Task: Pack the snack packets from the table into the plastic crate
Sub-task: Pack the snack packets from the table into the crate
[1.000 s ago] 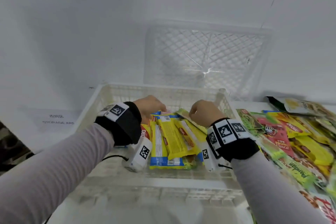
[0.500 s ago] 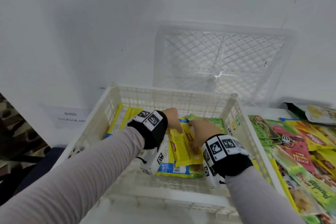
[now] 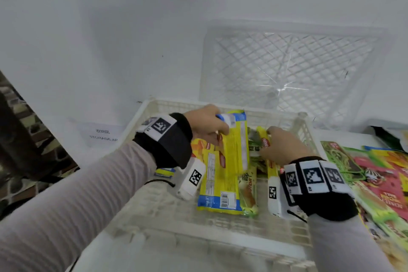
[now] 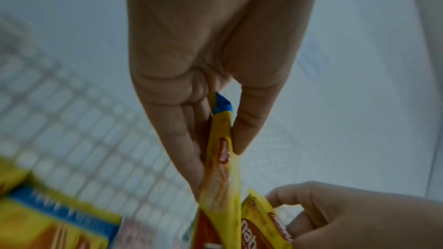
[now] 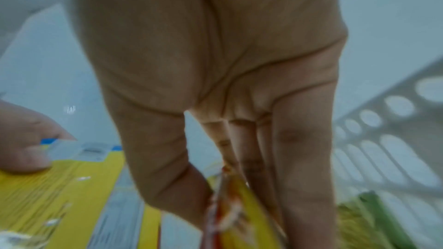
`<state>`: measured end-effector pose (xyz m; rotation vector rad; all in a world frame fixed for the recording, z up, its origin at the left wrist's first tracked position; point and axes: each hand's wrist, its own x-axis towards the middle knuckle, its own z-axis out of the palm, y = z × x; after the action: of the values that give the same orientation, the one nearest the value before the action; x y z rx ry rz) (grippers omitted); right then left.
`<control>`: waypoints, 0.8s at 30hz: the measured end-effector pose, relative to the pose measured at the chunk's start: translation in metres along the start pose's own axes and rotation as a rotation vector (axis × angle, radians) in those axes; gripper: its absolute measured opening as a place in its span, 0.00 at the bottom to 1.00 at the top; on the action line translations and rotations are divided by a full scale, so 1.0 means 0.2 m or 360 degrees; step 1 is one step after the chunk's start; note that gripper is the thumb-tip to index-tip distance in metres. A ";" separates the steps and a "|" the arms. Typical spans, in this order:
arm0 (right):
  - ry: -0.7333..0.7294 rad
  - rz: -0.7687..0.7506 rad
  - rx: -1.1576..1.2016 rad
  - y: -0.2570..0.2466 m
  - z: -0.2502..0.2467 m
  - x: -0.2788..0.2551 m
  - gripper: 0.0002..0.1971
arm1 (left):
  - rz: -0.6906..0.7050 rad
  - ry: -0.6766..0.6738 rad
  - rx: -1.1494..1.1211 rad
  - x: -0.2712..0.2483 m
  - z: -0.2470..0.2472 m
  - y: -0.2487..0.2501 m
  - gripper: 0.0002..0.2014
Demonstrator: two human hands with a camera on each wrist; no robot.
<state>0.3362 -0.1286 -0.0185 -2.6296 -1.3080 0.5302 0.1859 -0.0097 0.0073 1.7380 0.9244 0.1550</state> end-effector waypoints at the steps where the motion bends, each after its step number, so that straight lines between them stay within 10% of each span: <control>1: 0.0042 -0.0006 0.0053 0.00 -0.03 -0.01 0.19 | 0.0130 0.0086 0.0082 -0.02 -0.04 0.02 0.09; 6: 0.0175 -0.0166 0.0752 -0.08 -0.13 -0.01 0.23 | 0.0716 0.0407 0.1076 -0.14 -0.25 0.07 0.17; 10: -0.0031 -0.0207 0.1415 -0.24 -0.09 0.06 0.12 | 0.0782 0.0252 0.1756 -0.15 -0.31 0.02 0.16; 18: -0.0378 0.0016 0.1237 -0.46 0.24 0.21 0.12 | 0.0396 0.0109 0.2609 -0.12 -0.31 -0.14 0.09; 22: -0.0285 0.0107 0.1178 -0.50 0.34 0.24 0.08 | -0.0041 -0.0332 0.2697 -0.11 -0.25 -0.17 0.23; 24: -0.0241 0.0095 0.1216 -0.49 0.37 0.25 0.22 | -0.0111 -0.0450 0.2765 -0.09 -0.24 -0.18 0.30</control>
<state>0.2639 -0.0311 -0.0711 -2.0155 -0.8195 1.0134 0.1298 0.0182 0.0006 3.0918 0.8853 -1.2718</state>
